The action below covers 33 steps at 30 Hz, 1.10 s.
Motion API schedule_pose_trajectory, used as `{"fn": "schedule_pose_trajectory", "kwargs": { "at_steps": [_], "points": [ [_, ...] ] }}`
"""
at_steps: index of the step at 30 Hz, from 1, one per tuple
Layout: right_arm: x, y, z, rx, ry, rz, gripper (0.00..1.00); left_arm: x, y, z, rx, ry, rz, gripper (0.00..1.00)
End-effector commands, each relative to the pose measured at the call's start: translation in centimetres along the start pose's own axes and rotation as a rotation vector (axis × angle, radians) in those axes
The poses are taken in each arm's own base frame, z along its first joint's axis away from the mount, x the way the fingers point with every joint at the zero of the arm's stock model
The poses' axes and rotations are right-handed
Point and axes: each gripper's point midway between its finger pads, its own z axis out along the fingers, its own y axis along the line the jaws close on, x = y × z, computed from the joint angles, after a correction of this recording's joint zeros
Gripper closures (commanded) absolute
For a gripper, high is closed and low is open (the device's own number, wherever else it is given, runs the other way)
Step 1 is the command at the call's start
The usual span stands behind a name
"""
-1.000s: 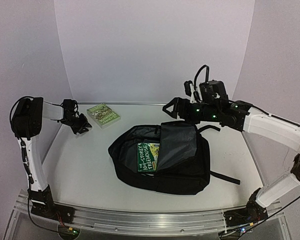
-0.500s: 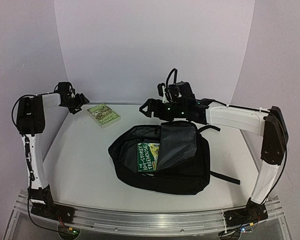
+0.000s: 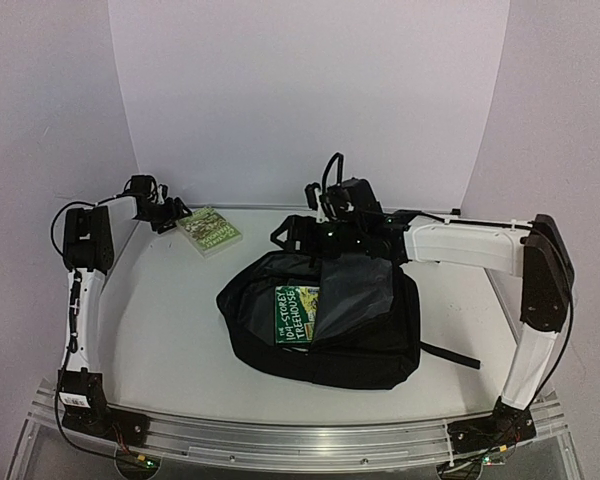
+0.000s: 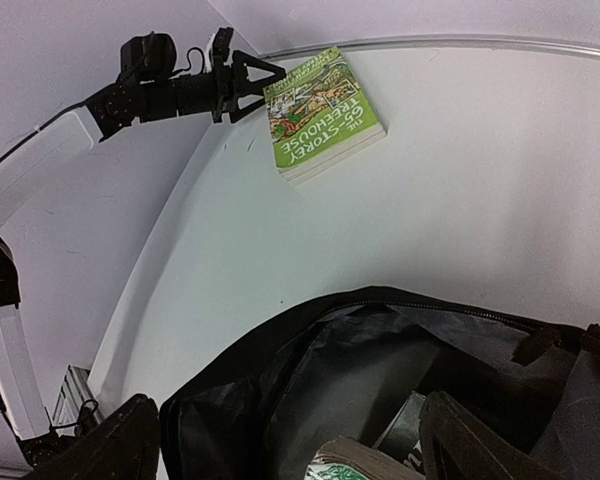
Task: Pack the student bag
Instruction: Move the book to the center of the board.
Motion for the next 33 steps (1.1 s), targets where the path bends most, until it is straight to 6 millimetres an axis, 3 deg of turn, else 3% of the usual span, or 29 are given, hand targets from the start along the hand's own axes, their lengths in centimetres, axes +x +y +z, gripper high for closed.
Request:
{"fn": "schedule_pose_trajectory", "kwargs": {
  "at_steps": [1,11,16,18,21,26,33],
  "points": [
    [-1.5,1.8,-1.2,-0.041,-0.067,-0.002,0.11,0.2,-3.0,-0.9,0.123,0.019,0.087,0.29],
    [-2.4,1.8,2.1,-0.027,-0.084,-0.030,0.11,5.9,-6.5,-3.1,0.292,0.125,0.141,0.42],
    [-3.5,0.3,4.6,0.059,-0.130,-0.065,0.11,8.7,-7.8,-4.2,0.300,0.183,0.150,0.45],
    [-3.6,-0.7,6.0,0.096,-0.139,-0.062,0.11,10.2,-9.5,-4.7,0.314,0.191,0.172,0.46],
    [-3.4,-1.4,8.0,0.114,-0.140,-0.052,0.11,10.9,-10.9,-6.5,0.319,0.167,0.191,0.46],
    [-3.2,-3.9,10.9,0.180,-0.144,-0.030,0.11,9.1,-11.3,-8.7,0.231,0.077,0.181,0.43],
    [-4.9,-8.8,13.7,0.217,-0.172,0.064,0.12,4.8,-9.4,-8.4,0.035,-0.023,0.129,0.32]
  ]
}}
